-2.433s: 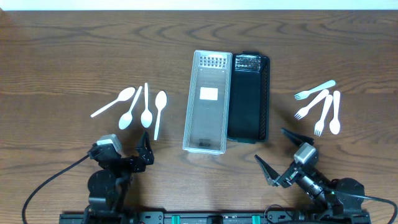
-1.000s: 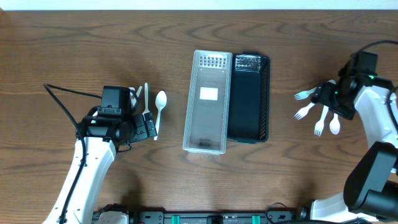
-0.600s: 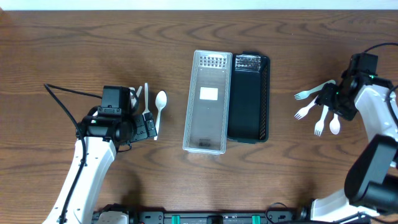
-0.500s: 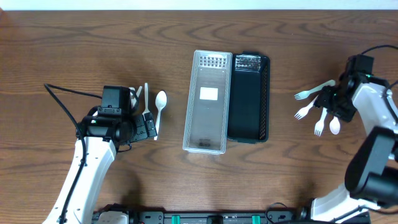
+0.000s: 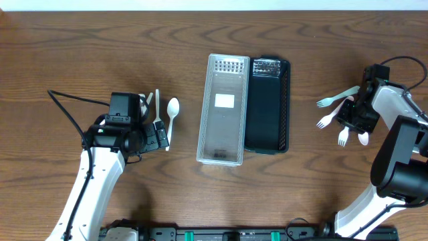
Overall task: Pack container
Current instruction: 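Reach the right gripper to the forks and grasp one fork, then carry the fork into the dark green basket and release it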
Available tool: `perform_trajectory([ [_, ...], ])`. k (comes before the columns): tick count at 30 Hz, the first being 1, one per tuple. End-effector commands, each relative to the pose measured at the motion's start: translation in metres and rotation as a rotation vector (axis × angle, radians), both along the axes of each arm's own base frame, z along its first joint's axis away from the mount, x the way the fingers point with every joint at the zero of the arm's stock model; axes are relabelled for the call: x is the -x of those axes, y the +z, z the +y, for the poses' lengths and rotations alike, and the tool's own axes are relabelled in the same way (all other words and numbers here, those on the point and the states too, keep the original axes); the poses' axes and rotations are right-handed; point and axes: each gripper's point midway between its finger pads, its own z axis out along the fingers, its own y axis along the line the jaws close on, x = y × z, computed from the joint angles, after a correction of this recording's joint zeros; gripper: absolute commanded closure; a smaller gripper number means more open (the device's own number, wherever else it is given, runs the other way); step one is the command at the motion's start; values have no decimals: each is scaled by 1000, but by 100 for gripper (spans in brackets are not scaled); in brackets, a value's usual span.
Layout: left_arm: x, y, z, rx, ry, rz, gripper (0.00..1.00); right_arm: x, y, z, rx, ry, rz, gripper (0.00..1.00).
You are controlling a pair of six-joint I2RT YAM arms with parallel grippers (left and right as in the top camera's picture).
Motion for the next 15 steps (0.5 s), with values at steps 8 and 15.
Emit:
perform_trajectory([
  [8,-4,5,0,4,-6,-11,2,-3,39,-5,47,-13,-73,99],
  [15,-4,5,0,4,-6,-11,2,-21,144,45,-40,73,-402,99],
])
